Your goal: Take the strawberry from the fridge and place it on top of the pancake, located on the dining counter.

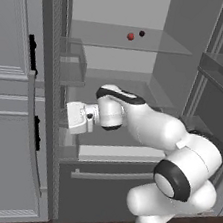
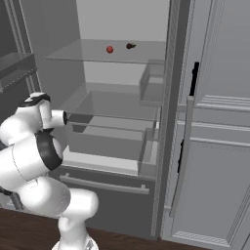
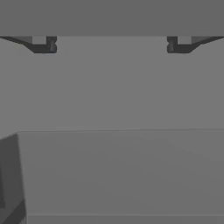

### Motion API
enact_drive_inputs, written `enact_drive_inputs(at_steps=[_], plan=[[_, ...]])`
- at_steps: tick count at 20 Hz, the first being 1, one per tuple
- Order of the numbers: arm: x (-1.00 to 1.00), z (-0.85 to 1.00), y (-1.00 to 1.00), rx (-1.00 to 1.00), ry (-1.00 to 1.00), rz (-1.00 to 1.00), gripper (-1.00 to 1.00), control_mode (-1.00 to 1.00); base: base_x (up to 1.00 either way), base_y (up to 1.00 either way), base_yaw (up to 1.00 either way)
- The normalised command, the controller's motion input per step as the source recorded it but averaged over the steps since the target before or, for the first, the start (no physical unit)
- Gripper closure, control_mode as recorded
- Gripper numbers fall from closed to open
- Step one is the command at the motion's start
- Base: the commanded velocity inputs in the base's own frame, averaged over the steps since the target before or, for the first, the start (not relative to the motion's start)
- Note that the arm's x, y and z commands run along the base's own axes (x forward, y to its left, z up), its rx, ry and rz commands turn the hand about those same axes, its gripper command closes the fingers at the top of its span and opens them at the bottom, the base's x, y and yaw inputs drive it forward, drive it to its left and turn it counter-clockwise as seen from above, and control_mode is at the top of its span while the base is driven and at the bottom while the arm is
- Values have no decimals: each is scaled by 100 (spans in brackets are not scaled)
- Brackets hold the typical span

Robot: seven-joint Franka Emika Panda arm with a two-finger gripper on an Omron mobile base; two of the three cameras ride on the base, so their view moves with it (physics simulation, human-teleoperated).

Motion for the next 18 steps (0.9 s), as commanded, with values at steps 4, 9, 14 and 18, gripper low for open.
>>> enact_drive_inputs(at_steps=[4,9,14,18], plan=[[-1,0,-82,-9,0,0,-100,-100,0,0,0],[-11,4,-100,-7,0,-1,-100,-100,0,0,0],[0,13,-93,-16,1,-16,-100,-100,0,0,0],[26,1,-87,-39,4,-7,-100,-100,0,0,0]])
